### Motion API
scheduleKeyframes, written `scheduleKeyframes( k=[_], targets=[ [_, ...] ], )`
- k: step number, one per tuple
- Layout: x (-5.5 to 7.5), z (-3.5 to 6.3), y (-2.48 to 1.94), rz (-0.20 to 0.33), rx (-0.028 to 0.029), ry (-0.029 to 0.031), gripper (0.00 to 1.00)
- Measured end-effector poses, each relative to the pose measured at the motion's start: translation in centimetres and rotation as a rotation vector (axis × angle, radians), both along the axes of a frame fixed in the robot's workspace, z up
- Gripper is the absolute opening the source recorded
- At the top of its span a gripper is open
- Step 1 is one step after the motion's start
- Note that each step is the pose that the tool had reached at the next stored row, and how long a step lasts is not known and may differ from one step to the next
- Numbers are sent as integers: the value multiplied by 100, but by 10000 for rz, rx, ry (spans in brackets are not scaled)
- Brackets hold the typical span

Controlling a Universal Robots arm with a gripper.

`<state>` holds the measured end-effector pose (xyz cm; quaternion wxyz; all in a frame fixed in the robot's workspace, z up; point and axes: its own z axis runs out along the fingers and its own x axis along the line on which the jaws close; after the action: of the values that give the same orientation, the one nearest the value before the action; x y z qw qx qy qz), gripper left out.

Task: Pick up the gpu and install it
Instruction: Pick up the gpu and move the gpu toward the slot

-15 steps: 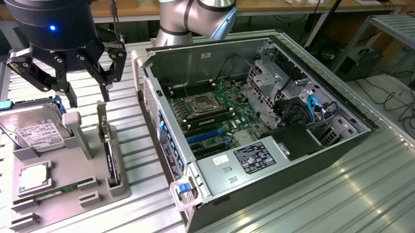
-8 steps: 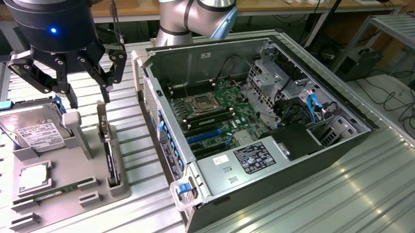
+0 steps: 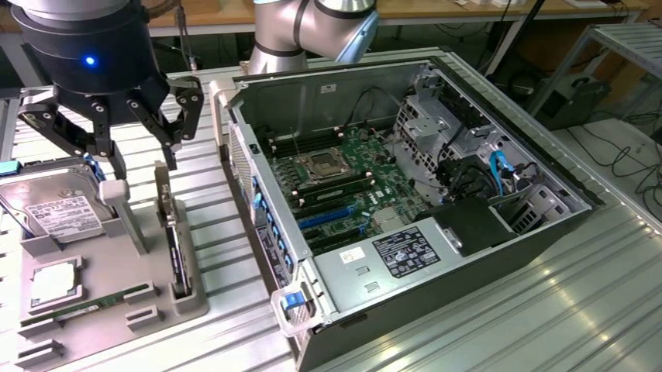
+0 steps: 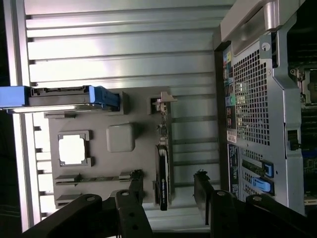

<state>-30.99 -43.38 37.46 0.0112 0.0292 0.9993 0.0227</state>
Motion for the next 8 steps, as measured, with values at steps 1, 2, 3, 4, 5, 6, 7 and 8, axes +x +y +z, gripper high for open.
scheduleKeyframes(
  k=[1, 2, 3, 4, 5, 6, 7, 8],
  targets=[
    [0, -8, -3, 0, 0, 0, 54],
    [0, -16, -6, 0, 0, 0, 54],
    [0, -24, -9, 0, 0, 0, 54],
    [0, -31, -12, 0, 0, 0, 54],
    [0, -40, -14, 1, 0, 0, 54],
    [0, -49, -16, 3, 0, -1, 54],
    [-1, -59, -18, 4, 0, -1, 54],
    [-1, -69, -20, 7, 0, 0, 54]
  ],
)
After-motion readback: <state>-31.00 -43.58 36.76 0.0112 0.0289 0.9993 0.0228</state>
